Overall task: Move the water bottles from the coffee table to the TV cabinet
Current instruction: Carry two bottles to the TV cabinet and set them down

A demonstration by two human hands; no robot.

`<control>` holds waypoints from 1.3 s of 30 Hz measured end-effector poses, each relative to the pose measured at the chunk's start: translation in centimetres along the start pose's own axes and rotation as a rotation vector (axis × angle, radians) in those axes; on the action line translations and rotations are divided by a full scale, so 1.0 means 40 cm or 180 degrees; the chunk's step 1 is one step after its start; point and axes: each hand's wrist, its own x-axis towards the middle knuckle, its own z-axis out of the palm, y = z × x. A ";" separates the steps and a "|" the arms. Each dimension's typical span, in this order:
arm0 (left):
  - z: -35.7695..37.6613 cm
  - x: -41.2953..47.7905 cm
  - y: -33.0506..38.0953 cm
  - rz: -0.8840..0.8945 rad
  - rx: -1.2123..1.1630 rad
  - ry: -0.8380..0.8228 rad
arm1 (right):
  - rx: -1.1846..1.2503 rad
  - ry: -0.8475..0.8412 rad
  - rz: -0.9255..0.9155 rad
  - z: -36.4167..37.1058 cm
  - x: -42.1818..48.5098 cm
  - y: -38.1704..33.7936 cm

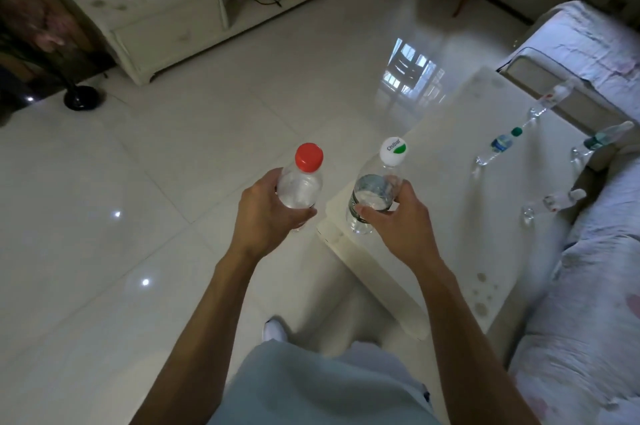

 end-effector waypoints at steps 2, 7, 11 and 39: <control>-0.031 0.010 -0.019 -0.0033 -0.0007 0.0080 | -0.0060 -0.0044 -0.0047 0.034 0.010 -0.040; -0.084 0.032 -0.045 -0.0168 -0.0183 0.0183 | -0.0139 -0.0154 -0.0134 0.087 0.039 -0.115; -0.121 0.075 -0.052 -0.0130 -0.0177 0.0265 | -0.0163 -0.0161 -0.0249 0.123 0.087 -0.163; -0.173 0.688 0.054 -0.0207 -0.0145 0.0461 | 0.0330 -0.0345 -0.0391 0.181 0.716 -0.357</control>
